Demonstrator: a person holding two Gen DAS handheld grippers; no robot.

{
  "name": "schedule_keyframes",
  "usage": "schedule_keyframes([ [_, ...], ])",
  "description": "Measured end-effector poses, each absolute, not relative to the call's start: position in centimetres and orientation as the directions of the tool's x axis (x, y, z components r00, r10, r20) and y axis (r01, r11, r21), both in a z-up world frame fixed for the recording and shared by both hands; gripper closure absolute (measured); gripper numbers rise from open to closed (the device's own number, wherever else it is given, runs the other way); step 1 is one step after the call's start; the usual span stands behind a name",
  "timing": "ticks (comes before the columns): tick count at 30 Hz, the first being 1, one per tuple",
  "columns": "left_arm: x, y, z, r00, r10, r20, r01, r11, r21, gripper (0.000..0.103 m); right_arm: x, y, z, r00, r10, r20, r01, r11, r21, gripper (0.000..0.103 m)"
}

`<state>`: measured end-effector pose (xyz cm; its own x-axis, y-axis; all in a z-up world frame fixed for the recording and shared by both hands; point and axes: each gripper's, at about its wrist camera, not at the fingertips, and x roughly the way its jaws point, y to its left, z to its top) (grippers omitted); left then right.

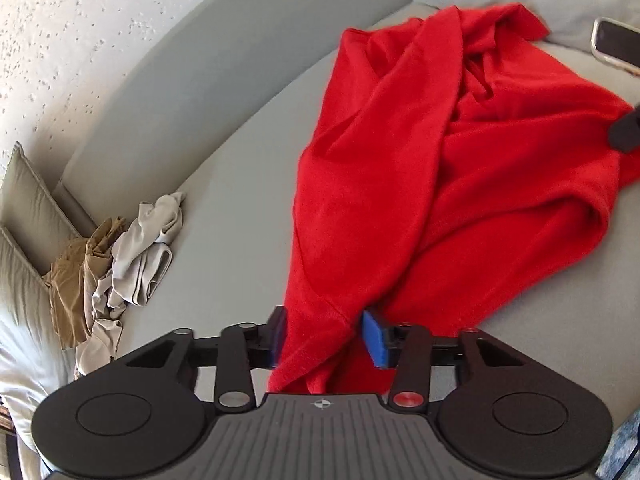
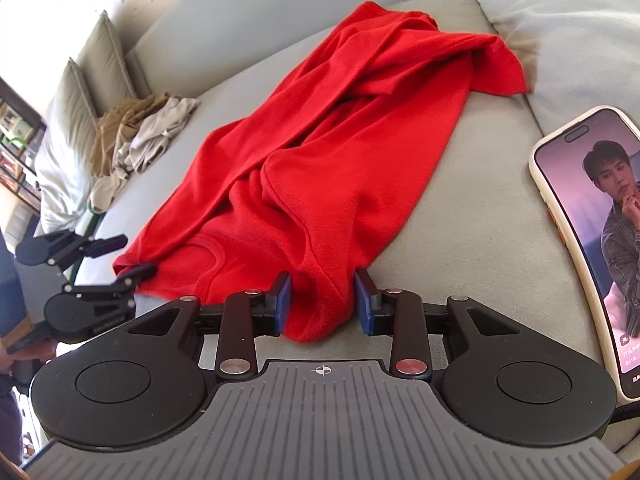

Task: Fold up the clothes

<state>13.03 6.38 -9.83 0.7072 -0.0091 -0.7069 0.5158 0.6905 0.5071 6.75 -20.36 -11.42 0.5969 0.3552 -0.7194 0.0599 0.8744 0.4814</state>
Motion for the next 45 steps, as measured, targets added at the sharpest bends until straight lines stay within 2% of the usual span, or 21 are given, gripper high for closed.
schedule_keyframes([
  [2,14.1,7.6,-8.2,0.695,-0.093,-0.713,0.485,0.792,0.37,0.091,6.8,-20.5,-11.5,0.597,0.361,-0.716,0.059,0.871,0.488,0.067],
  [3,14.8,8.7,-7.4,0.684,-0.141,-0.716,0.461,0.845,0.273,0.093,6.8,-20.5,-11.5,0.597,0.362,-0.716,0.059,0.87,0.489,0.067],
  [6,16.8,12.2,-5.8,0.661,-0.254,-0.706,0.351,0.936,-0.008,0.093,6.8,-20.6,-11.5,0.596,0.365,-0.715,0.056,0.87,0.491,0.067],
  [8,17.9,14.6,-5.9,0.662,-0.259,-0.703,0.232,0.963,-0.136,0.094,6.9,-20.6,-11.5,0.595,0.367,-0.715,0.054,0.869,0.492,0.067],
  [10,18.6,16.3,-6.7,0.658,-0.198,-0.726,0.092,0.979,-0.184,0.095,6.9,-20.6,-11.5,0.595,0.369,-0.714,0.053,0.869,0.492,0.067],
  [13,19.5,17.8,-8.1,0.627,-0.163,-0.762,-0.012,0.976,-0.219,0.095,7.0,-20.6,-11.5,0.594,0.372,-0.714,0.05,0.868,0.494,0.066],
  [16,19.0,16.8,-8.1,0.618,-0.145,-0.772,0.059,0.989,-0.139,0.082,7.0,-20.7,-11.5,0.593,0.374,-0.713,0.048,0.867,0.495,0.065],
  [18,18.7,16.1,-8.1,0.613,-0.133,-0.779,0.106,0.991,-0.086,0.057,7.0,-20.8,-11.5,0.593,0.382,-0.709,0.047,0.862,0.504,0.06],
  [22,18.0,14.7,-8.1,0.604,-0.101,-0.79,0.201,0.979,0.028,0.055,7.0,-20.6,-11.5,0.592,0.388,-0.707,0.042,0.861,0.508,0.057],
  [24,17.6,13.4,-8.4,0.613,0.015,-0.79,0.253,0.943,0.215,0.055,7.0,-20.5,-11.5,0.592,0.388,-0.706,0.039,0.862,0.506,0.056],
  [26,17.5,12.5,-9.1,0.633,0.127,-0.763,0.277,0.884,0.377,0.056,7.0,-20.5,-11.5,0.593,0.389,-0.705,0.039,0.86,0.508,0.055],
  [28,17.6,12.1,-9.6,0.642,0.144,-0.753,0.306,0.853,0.424,0.056,7.0,-20.4,-11.5,0.594,0.39,-0.704,0.037,0.86,0.508,0.053],
  [37,17.3,9.1,-10.1,0.713,0.047,-0.7,0.454,0.73,0.511,0.059,7.1,-20.3,-11.5,0.597,0.392,-0.7,0.032,0.86,0.509,0.05],
  [38,17.5,8.8,-10.3,0.715,0.048,-0.698,0.459,0.721,0.519,0.063,7.0,-20.3,-11.5,0.599,0.394,-0.697,0.033,0.857,0.514,0.05],
  [39,17.8,8.7,-10.4,0.711,0.049,-0.702,0.46,0.723,0.516,0.076,6.9,-20.3,-11.5,0.604,0.394,-0.693,0.033,0.856,0.516,0.049],
  [41,18.3,8.5,-10.4,0.705,0.054,-0.707,0.452,0.735,0.506,0.092,6.5,-20.2,-11.5,0.615,0.389,-0.686,0.031,0.857,0.514,0.049],
  [45,19.5,10.2,-8.6,0.707,0.007,-0.707,0.35,0.866,0.358,0.096,4.7,-19.1,-11.2,0.634,0.361,-0.684,-0.028,0.894,0.446,0.048],
])
